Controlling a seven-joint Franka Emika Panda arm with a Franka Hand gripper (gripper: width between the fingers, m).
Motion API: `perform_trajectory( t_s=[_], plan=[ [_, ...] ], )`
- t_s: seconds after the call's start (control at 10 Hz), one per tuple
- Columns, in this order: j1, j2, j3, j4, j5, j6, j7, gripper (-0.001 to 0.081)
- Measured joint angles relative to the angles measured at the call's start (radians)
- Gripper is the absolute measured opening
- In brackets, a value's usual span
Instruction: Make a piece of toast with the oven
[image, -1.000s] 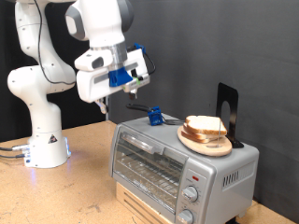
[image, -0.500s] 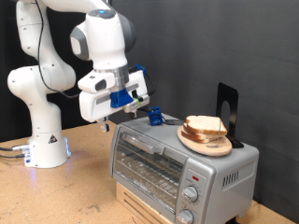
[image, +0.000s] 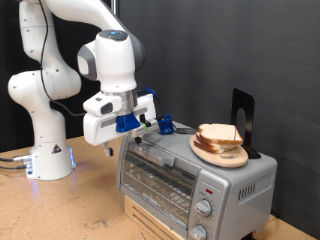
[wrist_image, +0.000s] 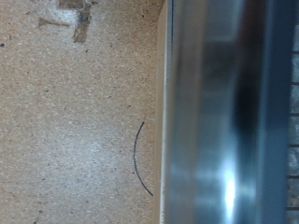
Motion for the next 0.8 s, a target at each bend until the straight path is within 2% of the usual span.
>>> perform_trajectory(
  t_s=[0.4, 0.8],
  plan=[
    [-0.054, 0.019, -0.024, 0.008, -0.045, 0.003, 0.015, 0.0808],
    [-0.103, 0.09, -0.044, 0.047, -0.075, 0.019, 0.019, 0.0808]
  ],
)
